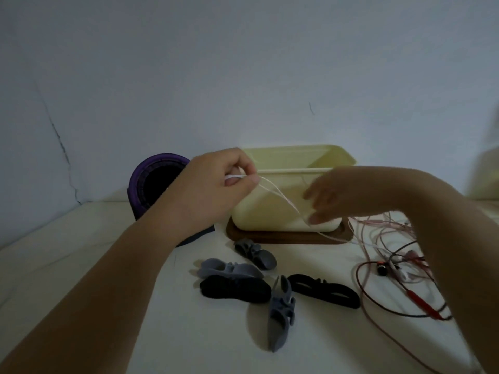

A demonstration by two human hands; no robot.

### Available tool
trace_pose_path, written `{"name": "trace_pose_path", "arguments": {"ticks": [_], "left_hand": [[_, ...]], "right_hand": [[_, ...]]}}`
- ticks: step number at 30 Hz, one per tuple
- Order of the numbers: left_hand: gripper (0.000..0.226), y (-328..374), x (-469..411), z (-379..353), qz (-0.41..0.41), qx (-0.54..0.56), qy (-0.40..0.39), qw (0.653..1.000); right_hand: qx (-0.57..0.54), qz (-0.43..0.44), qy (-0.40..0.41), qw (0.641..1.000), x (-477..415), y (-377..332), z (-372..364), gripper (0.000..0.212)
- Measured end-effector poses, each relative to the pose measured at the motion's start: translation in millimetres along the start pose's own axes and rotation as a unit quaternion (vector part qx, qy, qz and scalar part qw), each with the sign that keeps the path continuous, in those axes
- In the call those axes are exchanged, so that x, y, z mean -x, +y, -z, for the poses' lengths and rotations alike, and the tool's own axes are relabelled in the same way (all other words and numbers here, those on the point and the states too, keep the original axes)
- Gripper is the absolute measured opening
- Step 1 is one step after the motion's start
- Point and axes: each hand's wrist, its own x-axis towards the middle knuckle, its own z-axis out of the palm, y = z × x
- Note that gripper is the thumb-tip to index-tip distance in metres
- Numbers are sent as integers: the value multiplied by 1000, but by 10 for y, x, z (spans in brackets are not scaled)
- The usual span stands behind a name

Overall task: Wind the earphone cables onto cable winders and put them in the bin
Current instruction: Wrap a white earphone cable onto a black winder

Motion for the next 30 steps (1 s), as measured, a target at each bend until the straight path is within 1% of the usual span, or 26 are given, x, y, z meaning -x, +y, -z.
{"name": "trace_pose_path", "arguments": {"ticks": [1, 2, 3, 4, 5, 6, 8, 9, 12, 14, 16, 18, 20, 21, 23, 26, 30], "left_hand": [[9, 54, 14, -6, -8, 7, -18, 1000], [9, 93, 27, -17, -14, 9, -34, 999], [9, 118, 34, -22, -19, 6, -44, 999], [9, 120, 34, -15, -22, 3, -44, 999], [9, 107, 30, 12, -22, 1, -35, 999], [9, 72, 21, 49, -19, -3, -20, 1000], [8, -25, -1, 129, -11, -11, 8, 1000], [8, -76, -7, 153, -7, -14, 15, 1000], [9, -206, -23, 129, 12, -24, 27, 999], [9, -309, -28, 85, 35, -30, 39, 998], [9, -474, -28, 66, 67, -49, 54, 995], [9, -632, -32, 62, 101, -72, 67, 990], [9, -723, -33, 44, 123, -84, 57, 987], [9, -741, -31, 26, 128, -92, 46, 986], [9, -761, -23, -14, 135, -107, 29, 985], [10, -795, -9, -53, 151, -116, 16, 982], [11, -854, 32, -53, 173, -137, 11, 975]], "right_hand": [[-60, 47, 27, 997, 6, -135, -10, 52], [-132, 102, 43, 985, 4, -260, -40, 48], [-198, 149, 52, 967, 2, -376, -71, 37], [-252, 172, 58, 950, 5, -454, -99, 24], [-291, 175, 68, 938, 15, -498, -109, 15], [-307, 164, 88, 933, 22, -496, -104, 12], [-296, 129, 147, 935, 42, -412, -34, 14], [-291, 121, 161, 935, 49, -359, 1, 15], [-260, 128, 136, 948, 59, -238, 56, 11], [-274, 135, 85, 948, 70, -153, 66, 11], [-336, 148, 30, 930, 79, -18, 98, 19], [-391, 166, -9, 905, 95, 116, 121, 26], [-424, 179, -41, 887, 103, 228, 130, 35], [-435, 186, -55, 879, 104, 264, 130, 35], [-450, 183, -65, 872, 97, 307, 121, 32], [-442, 179, -85, 875, 66, 370, 98, 43], [-448, 147, -58, 880, 63, 486, 73, 54]]}}
